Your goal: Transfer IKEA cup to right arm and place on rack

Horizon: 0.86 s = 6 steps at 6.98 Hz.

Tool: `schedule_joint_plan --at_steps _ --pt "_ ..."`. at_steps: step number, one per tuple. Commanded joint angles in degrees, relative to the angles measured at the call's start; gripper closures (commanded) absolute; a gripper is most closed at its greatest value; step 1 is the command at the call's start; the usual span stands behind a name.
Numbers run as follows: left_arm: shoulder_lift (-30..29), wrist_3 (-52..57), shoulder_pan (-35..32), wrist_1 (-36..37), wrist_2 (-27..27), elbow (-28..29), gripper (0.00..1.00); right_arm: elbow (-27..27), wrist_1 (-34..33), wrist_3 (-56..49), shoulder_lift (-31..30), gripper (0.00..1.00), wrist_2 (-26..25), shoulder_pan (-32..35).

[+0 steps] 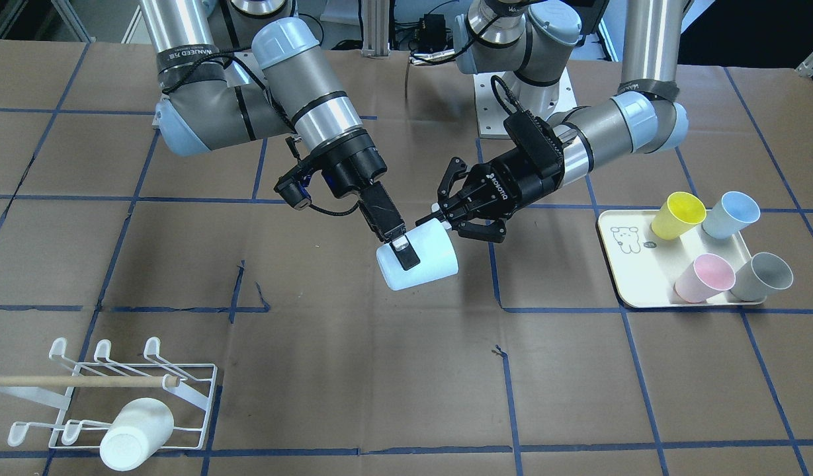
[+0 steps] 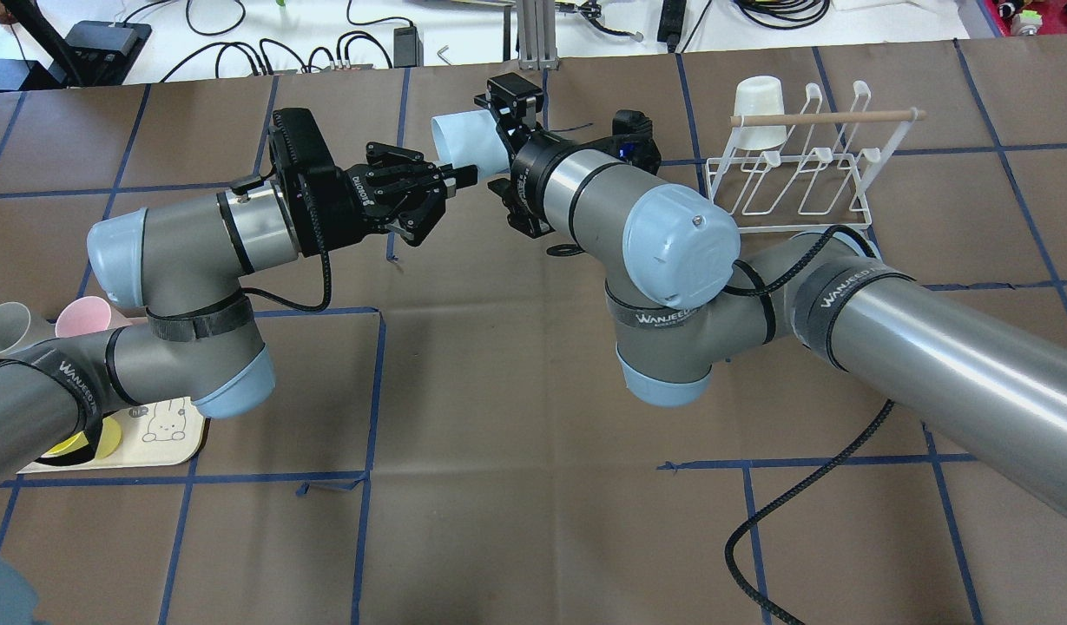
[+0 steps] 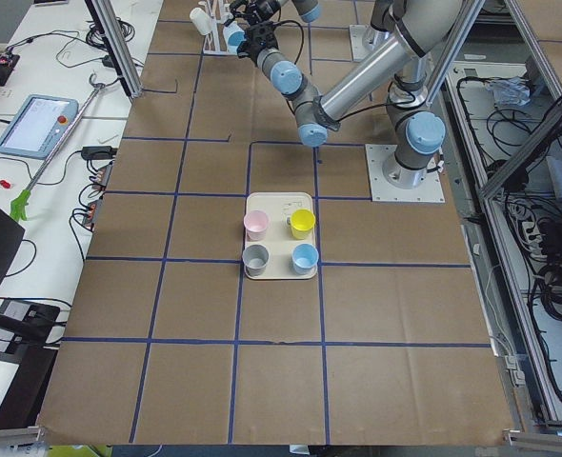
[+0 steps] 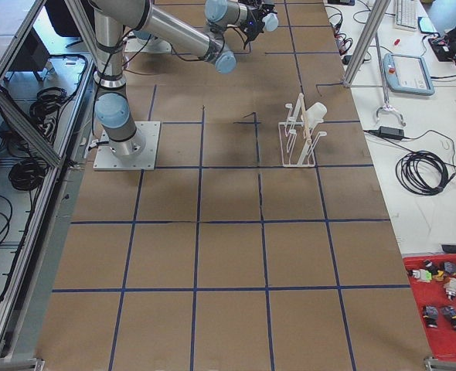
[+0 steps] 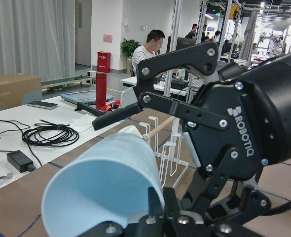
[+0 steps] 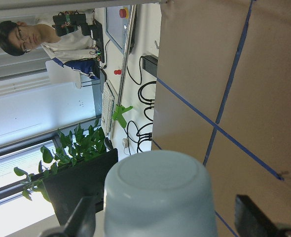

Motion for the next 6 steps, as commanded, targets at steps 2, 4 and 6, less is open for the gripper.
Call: schedule_joint_plan --at_steps 2,4,6 --pt "0.0 -0.1 0.0 0.0 0.0 0.0 0.92 -0.8 1.6 -0.1 0.5 0.01 0.2 0.0" --pt "0.0 -0.1 0.1 0.0 -0.1 0.0 0.91 -1.7 1.6 0.1 0.4 0.06 0.1 0.2" --pt "0.1 -0.2 0.1 0.0 0.0 0.0 0.91 -2.4 1.5 0.1 0.4 0.07 0.0 0.4"
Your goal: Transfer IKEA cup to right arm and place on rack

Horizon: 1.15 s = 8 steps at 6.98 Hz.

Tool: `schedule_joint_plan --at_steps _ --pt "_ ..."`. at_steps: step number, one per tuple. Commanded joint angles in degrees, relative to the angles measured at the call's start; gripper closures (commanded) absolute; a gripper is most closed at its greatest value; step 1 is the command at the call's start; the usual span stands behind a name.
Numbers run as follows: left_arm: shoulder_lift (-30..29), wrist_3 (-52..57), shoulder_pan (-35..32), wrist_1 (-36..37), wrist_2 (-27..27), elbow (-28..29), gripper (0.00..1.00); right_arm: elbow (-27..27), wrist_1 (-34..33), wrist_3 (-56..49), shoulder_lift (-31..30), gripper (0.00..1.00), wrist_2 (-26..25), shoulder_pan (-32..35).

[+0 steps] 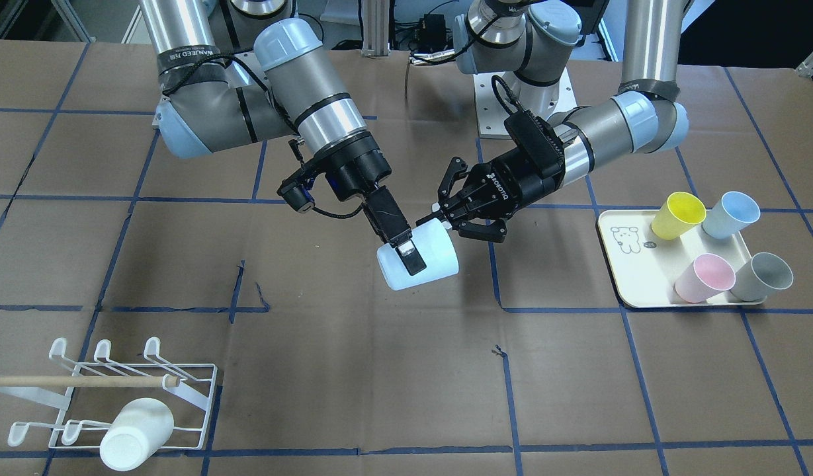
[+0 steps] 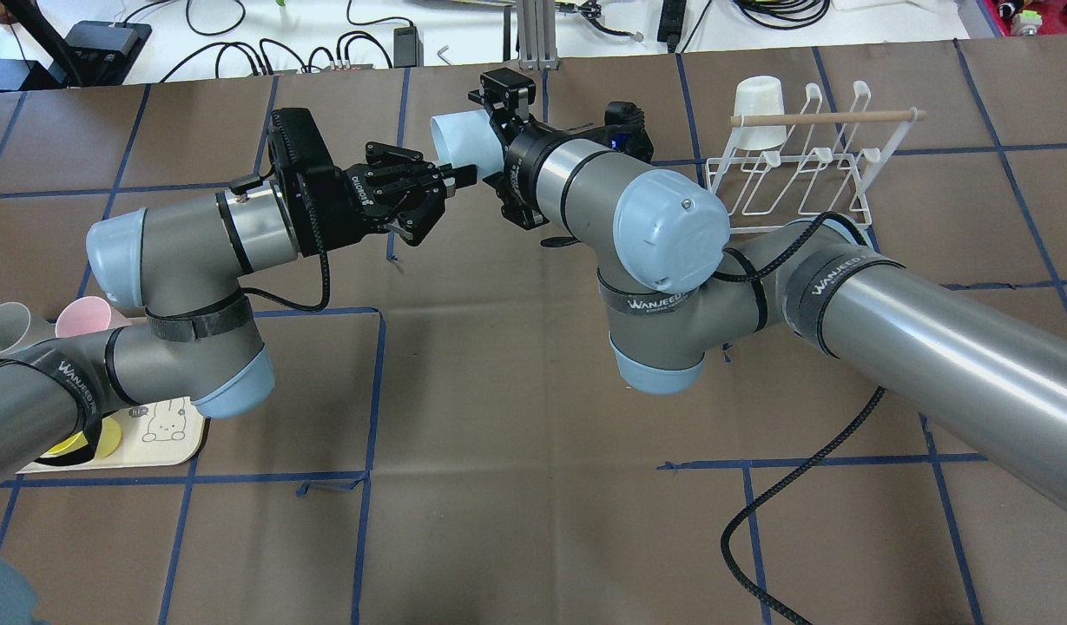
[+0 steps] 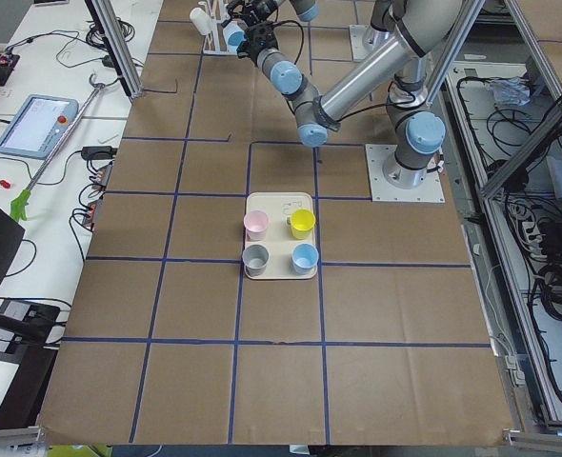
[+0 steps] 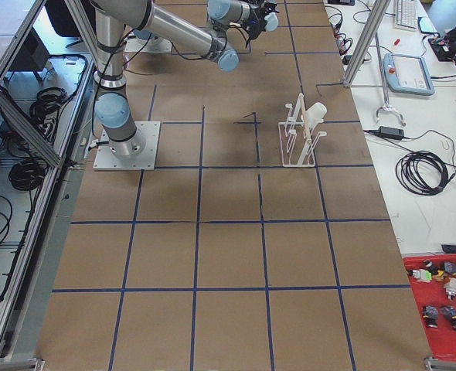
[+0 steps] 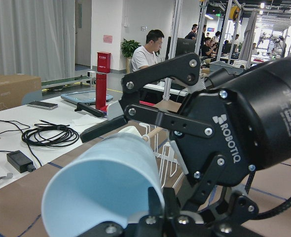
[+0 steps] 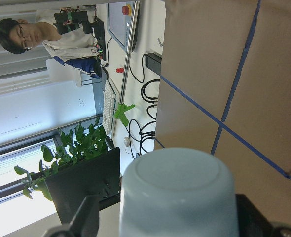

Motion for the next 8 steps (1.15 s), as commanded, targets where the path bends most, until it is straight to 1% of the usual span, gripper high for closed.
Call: schedule_joint_plan --at_steps 1,2,3,4,5,6,7,8 --pt "0.1 -0.7 0.0 0.0 0.1 0.1 0.90 -0.2 -0.1 -0.1 0.1 0.15 0.1 0.1" --pt "0.1 -0.9 0.0 0.0 0.0 0.1 0.90 -0.2 -0.1 -0.6 0.1 0.24 0.1 0.1" --pt "0.1 -0.9 0.0 0.0 0.0 0.1 0.90 -0.1 -0.1 -0.8 0.0 0.29 0.1 0.1" --pt "0.1 -0.9 0.0 0.0 0.0 0.1 0.90 -0.1 -0.1 -1.0 0.0 0.37 0.5 0.1" --pt "0.1 -0.8 0.1 0.0 0.1 0.2 0.86 -0.1 -0.1 -1.0 0.1 0.42 0.8 0.1" --pt "0.0 -0.6 0.2 1.2 0.6 0.8 0.70 0.0 -0.2 -1.0 0.1 0.42 0.8 0.1" --pt "-1.2 -1.3 0.5 5.2 0.7 0.7 0.48 0.0 -0.2 -1.0 0.2 0.43 0.8 0.1" --pt "-1.0 -3.2 0.5 5.5 0.8 0.8 0.37 0.1 -0.2 -1.0 0.2 0.45 0.8 0.1"
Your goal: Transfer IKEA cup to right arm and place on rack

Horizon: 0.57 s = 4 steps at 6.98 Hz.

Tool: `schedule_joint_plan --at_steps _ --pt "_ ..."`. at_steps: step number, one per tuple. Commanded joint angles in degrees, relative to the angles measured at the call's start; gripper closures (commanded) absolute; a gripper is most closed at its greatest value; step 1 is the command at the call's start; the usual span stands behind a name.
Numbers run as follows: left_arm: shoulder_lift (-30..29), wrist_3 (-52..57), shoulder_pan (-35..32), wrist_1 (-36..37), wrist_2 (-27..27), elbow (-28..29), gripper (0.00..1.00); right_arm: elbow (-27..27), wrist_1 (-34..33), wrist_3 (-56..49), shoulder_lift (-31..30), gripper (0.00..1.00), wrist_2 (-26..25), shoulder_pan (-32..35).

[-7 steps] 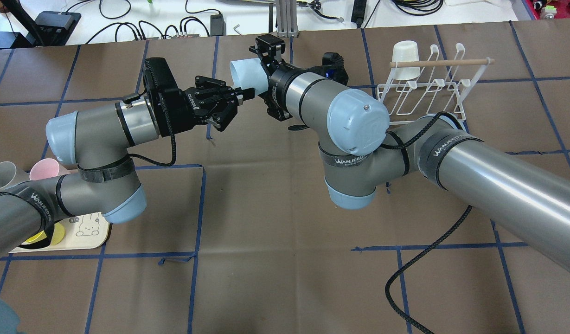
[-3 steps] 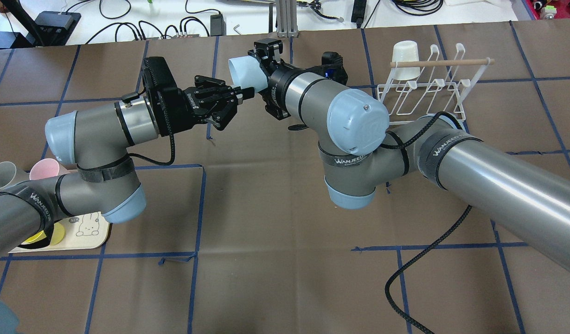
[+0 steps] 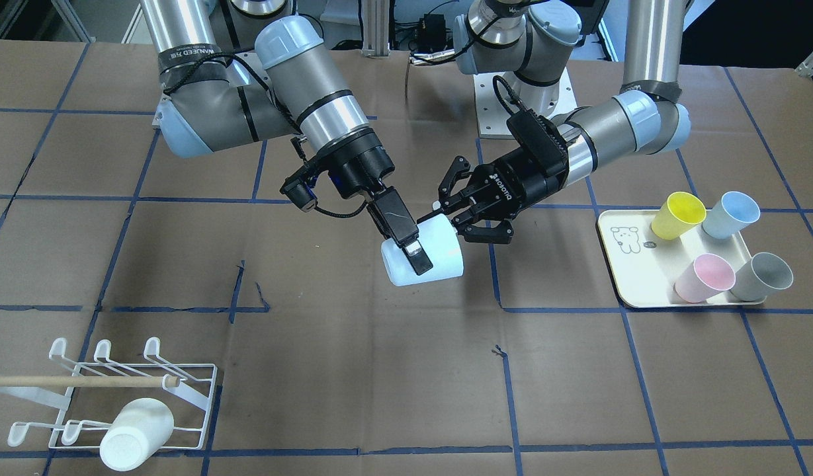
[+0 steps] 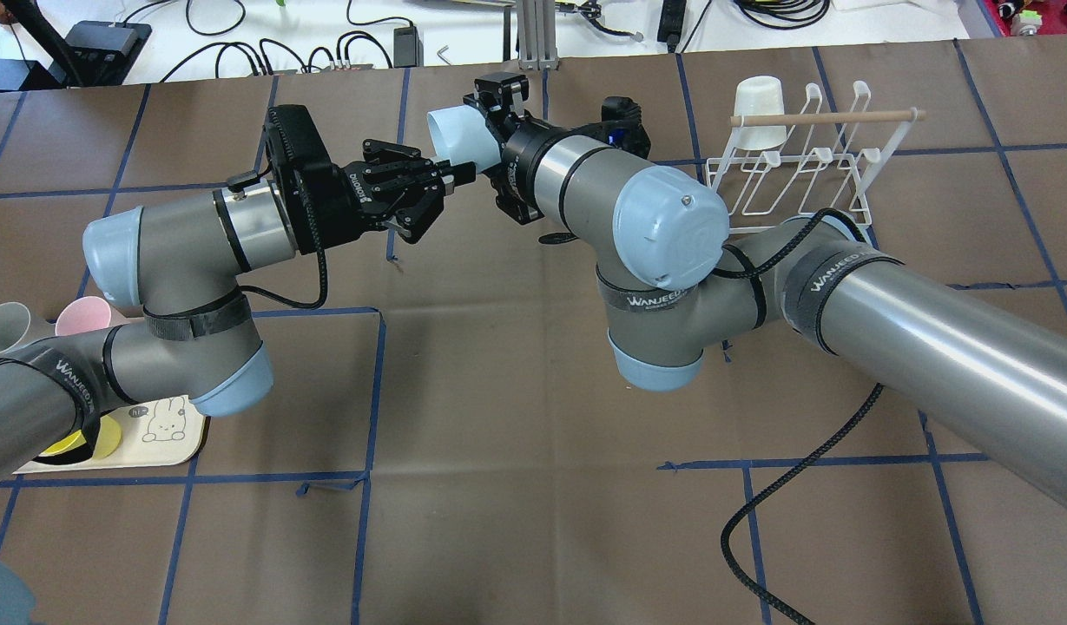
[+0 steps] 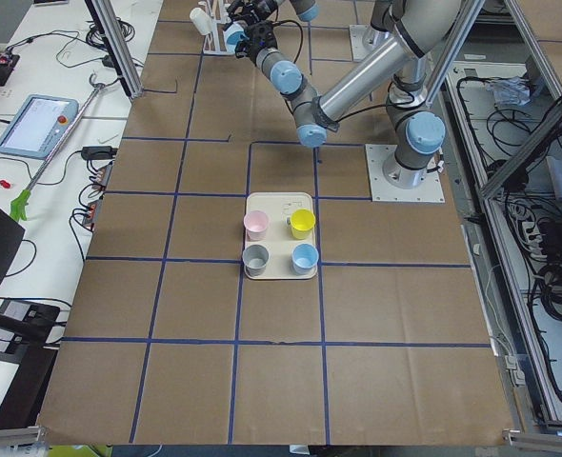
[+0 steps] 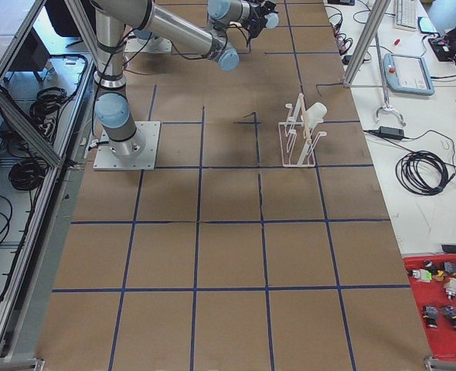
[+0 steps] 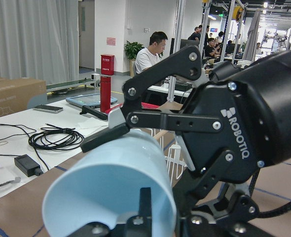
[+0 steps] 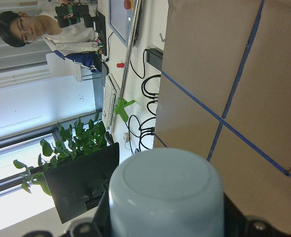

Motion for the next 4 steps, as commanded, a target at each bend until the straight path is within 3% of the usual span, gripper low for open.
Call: schedule_joint_plan --at_steps 1,2,4 --pt "-0.1 -1.9 0.3 1.6 0.1 0.1 0.27 0.0 0.1 0.0 0.0 0.47 0.0 0.0" --pt "0.0 -3.2 0.4 1.6 0.1 0.1 0.14 0.0 0.1 0.1 0.0 0.52 0.1 0.0" --pt "0.6 -4.8 2.0 1.5 -0.1 -0.1 0.02 -0.2 0.1 -0.1 0.1 0.57 0.1 0.0"
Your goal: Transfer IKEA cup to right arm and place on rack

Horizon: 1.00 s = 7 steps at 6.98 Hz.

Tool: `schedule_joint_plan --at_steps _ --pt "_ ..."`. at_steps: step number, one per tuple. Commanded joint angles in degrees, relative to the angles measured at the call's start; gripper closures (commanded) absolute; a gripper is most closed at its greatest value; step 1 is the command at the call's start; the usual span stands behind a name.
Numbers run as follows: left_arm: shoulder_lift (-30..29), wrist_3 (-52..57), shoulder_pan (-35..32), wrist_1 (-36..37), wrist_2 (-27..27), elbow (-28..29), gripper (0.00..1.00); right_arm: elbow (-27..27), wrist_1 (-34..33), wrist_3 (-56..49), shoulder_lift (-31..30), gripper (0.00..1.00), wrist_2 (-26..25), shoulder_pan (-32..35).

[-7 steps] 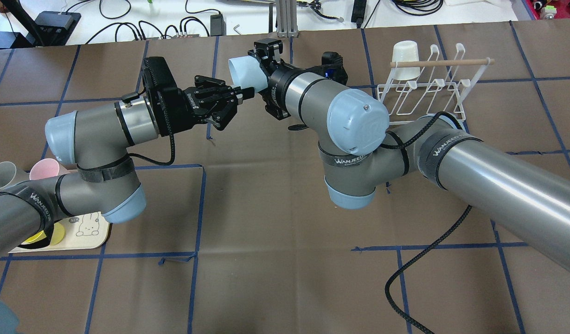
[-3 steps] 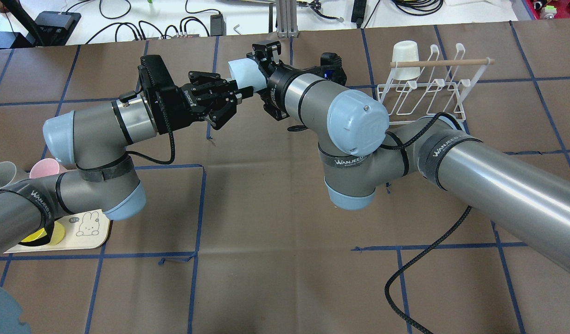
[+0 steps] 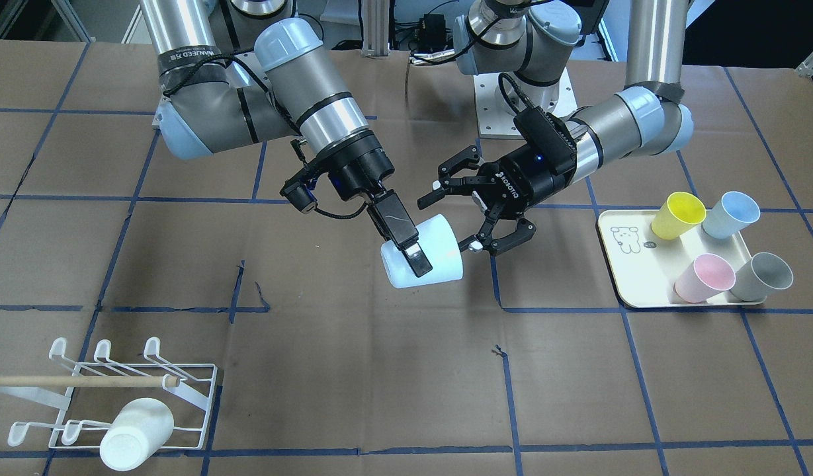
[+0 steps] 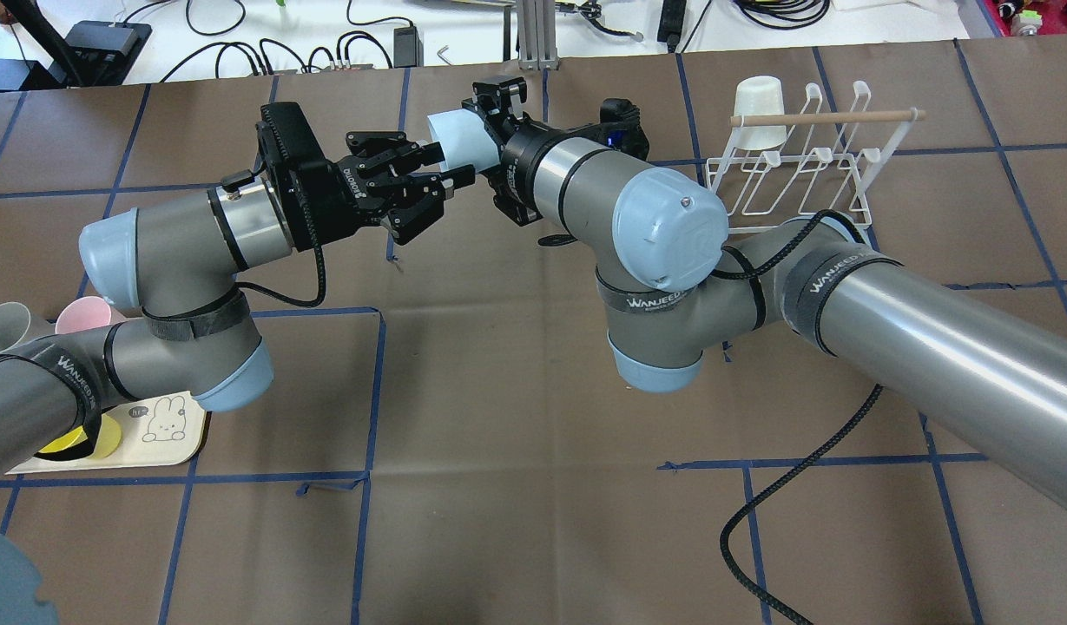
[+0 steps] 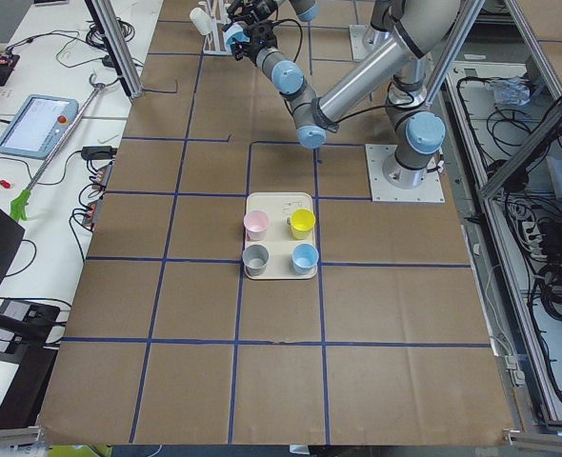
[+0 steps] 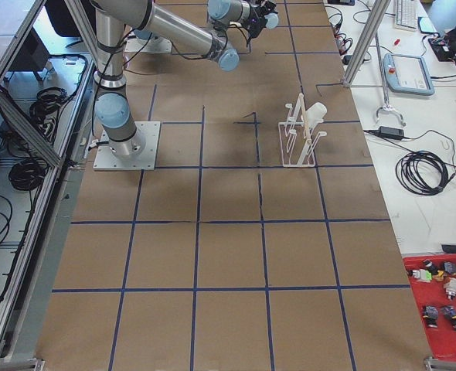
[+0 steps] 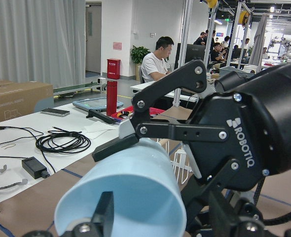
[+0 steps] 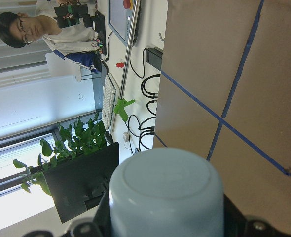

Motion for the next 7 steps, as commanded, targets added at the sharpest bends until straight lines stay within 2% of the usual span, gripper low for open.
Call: schedule_joint_plan --at_steps 1,3,4,5,6,7 --pt "0.2 -0.7 4.4 -0.1 -1.0 -0.3 0.01 -0.2 0.0 -0.8 0.2 0.61 0.0 0.0" --pt "0.1 -0.9 7.3 -0.3 -1.3 -0.2 0.01 -0.7 0.0 -2.9 0.1 0.71 -0.1 -1.8" --pt "0.1 -1.0 8.7 -1.2 -0.7 0.0 0.01 -1.3 0.0 -7.4 0.0 0.75 0.0 -4.2" --pt "0.3 -1.1 9.4 -4.9 0.9 1.3 0.01 -1.4 -0.3 -16.7 -0.1 0.75 0.0 -7.7" --pt "-0.1 -1.2 9.4 -7.9 8.8 4.9 0.01 -1.5 -0.3 -30.3 -0.2 0.77 0.3 -11.5" --pt "0.1 -1.2 8.9 -14.1 18.0 7.7 0.01 -1.5 -0.4 -40.9 -0.4 0.79 0.9 -14.6"
